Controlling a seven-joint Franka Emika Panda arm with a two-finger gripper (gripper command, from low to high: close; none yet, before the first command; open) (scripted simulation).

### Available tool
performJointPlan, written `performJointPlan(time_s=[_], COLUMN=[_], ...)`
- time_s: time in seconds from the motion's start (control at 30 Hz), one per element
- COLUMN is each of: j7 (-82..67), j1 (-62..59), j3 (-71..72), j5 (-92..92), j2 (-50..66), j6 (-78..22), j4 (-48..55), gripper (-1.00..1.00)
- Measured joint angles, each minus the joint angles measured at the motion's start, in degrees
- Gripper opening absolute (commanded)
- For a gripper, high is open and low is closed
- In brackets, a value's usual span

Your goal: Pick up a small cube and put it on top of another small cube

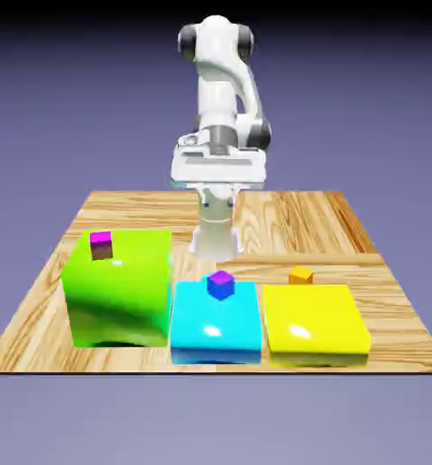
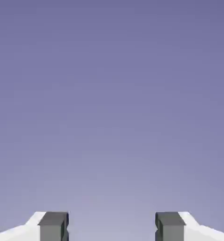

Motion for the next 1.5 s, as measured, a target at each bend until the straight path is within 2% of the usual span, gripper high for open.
performJointPlan(time_s=[1.5], j7=[-16.8], j1=[-37.6], j3=[93.4], j5=[108.0], j2=[-15.3], j6=[14.5], j4=[1.5], gripper=[0.0])
